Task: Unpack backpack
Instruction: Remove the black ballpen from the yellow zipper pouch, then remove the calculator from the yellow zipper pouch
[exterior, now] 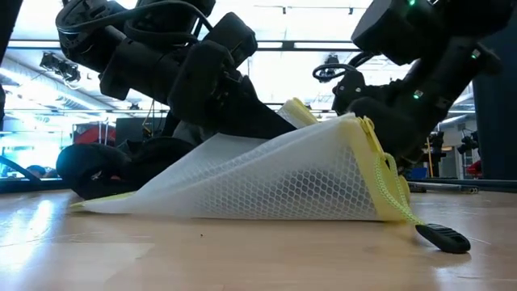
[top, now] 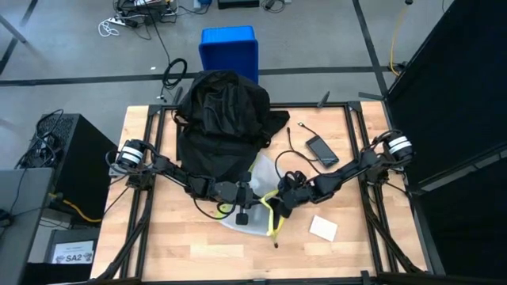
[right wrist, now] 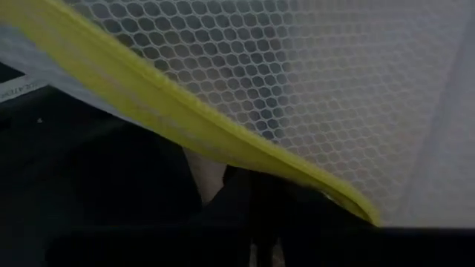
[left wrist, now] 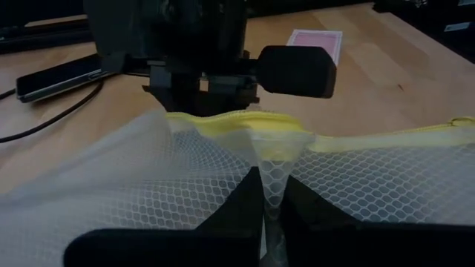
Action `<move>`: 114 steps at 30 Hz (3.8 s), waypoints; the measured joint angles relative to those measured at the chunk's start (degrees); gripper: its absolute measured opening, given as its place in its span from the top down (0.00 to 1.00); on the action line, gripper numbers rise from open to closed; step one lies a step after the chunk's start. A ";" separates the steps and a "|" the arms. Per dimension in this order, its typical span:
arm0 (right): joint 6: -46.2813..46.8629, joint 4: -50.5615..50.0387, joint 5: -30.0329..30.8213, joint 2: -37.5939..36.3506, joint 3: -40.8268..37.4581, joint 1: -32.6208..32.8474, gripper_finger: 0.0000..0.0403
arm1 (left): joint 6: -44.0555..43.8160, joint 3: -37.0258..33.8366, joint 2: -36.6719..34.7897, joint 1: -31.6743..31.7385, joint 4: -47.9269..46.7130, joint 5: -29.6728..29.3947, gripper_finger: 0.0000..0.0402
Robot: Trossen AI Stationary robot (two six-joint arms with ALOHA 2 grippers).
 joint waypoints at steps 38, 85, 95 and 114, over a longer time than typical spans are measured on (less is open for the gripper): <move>48.43 -51.78 -12.07 -24.76 -0.23 26.58 0.92 | -0.70 0.00 0.00 -0.04 -0.96 -0.09 1.00; 0.45 15.00 -11.31 -1.32 -0.21 2.85 0.94 | 1.33 6.38 0.11 -2.75 -1.29 3.89 0.86; 0.50 11.18 -22.69 -8.78 -0.21 8.09 0.94 | 0.94 6.40 0.07 -2.79 -3.38 2.09 0.78; 12.54 -2.29 -15.50 -13.67 -0.19 14.77 0.85 | 0.50 6.38 0.00 -2.69 -4.00 1.64 0.78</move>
